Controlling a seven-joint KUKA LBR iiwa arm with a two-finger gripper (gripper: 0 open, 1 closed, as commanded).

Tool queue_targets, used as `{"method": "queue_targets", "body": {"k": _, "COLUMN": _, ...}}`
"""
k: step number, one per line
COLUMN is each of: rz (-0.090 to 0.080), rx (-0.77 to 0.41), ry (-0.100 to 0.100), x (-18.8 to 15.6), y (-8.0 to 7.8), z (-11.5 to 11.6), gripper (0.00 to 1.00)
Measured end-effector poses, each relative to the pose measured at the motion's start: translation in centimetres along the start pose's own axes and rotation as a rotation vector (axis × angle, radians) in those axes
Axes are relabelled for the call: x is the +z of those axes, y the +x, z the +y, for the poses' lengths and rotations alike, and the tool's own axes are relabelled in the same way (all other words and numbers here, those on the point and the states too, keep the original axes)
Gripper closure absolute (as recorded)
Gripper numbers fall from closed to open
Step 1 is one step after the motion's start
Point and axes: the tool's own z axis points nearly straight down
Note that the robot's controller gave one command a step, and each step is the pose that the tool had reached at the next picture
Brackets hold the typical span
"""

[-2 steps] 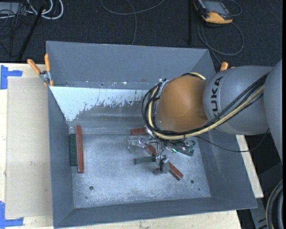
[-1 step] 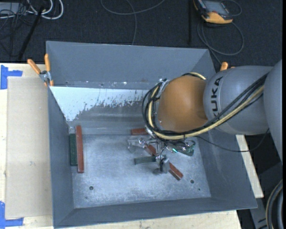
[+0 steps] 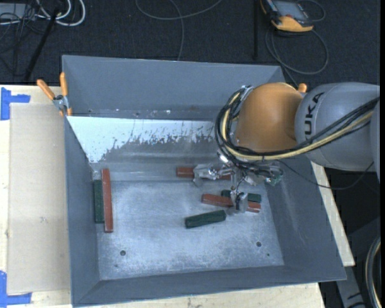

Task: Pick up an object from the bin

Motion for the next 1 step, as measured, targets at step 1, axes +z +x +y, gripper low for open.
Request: {"method": "queue_targets", "body": {"k": 1, "rz": 0.001, "rx": -0.001, "ry": -0.006, "x": 0.03, "y": -0.16, "z": 0.49, "gripper": 1.00}}
